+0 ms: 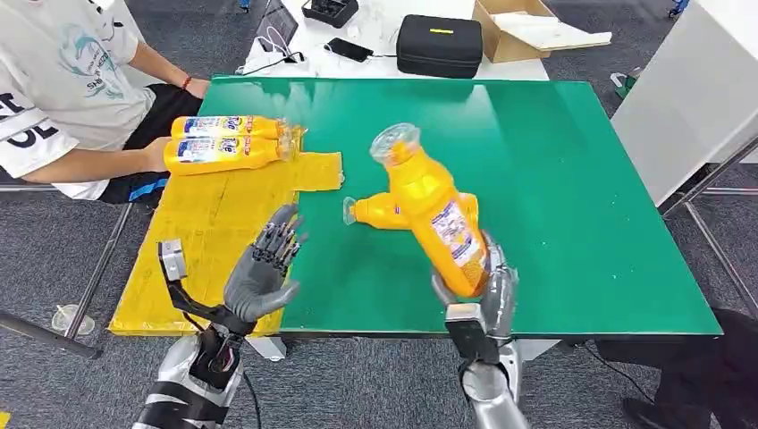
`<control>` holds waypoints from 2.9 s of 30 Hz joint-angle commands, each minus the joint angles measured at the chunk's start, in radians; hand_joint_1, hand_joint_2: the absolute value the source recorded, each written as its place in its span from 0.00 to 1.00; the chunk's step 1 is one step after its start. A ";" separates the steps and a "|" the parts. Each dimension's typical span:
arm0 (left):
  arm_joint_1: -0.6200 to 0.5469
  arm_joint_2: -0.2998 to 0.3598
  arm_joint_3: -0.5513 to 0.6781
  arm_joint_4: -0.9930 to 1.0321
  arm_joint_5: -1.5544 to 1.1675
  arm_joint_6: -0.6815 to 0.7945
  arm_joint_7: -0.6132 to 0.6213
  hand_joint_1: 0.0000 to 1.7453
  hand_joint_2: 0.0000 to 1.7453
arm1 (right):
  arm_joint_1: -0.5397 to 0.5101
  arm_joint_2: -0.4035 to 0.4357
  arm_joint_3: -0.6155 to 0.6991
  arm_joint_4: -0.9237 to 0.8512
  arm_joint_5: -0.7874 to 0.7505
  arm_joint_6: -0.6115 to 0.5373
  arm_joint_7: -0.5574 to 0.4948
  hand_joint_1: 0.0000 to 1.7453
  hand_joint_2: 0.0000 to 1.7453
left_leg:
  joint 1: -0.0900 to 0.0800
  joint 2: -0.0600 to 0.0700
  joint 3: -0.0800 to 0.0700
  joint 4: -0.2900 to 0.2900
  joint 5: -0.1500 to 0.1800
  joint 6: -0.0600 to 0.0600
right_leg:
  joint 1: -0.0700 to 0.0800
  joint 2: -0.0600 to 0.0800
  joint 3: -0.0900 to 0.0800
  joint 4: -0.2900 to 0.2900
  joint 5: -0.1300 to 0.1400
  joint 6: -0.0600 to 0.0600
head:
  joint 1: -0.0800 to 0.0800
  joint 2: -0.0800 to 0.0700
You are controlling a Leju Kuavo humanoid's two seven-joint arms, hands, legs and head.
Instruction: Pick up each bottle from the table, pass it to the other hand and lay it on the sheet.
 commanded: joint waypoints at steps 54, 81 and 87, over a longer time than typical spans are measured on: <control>-0.082 0.043 -0.228 0.151 0.164 -0.045 0.109 1.00 1.00 | -0.169 0.162 0.016 0.493 0.287 -0.075 -0.003 0.00 1.00 | 0.000 0.002 0.004 -0.001 -0.001 0.001 | 0.000 0.001 0.003 -0.001 -0.001 -0.001 | 0.000 0.000; -0.328 0.004 0.285 0.112 -0.104 0.645 -0.110 1.00 1.00 | -0.058 0.093 0.234 0.029 -0.189 0.070 -0.003 0.00 0.00 | 0.001 0.000 0.000 0.002 0.000 0.000 | 0.002 -0.003 -0.001 0.002 -0.001 -0.002 | 0.000 0.000; -0.351 0.024 0.287 0.118 -0.286 0.780 -0.192 1.00 1.00 | -0.043 0.077 0.268 -0.050 -0.210 0.043 -0.003 0.00 0.00 | 0.001 0.000 0.000 0.000 0.001 0.000 | 0.001 -0.001 0.000 0.001 0.000 -0.001 | 0.000 0.000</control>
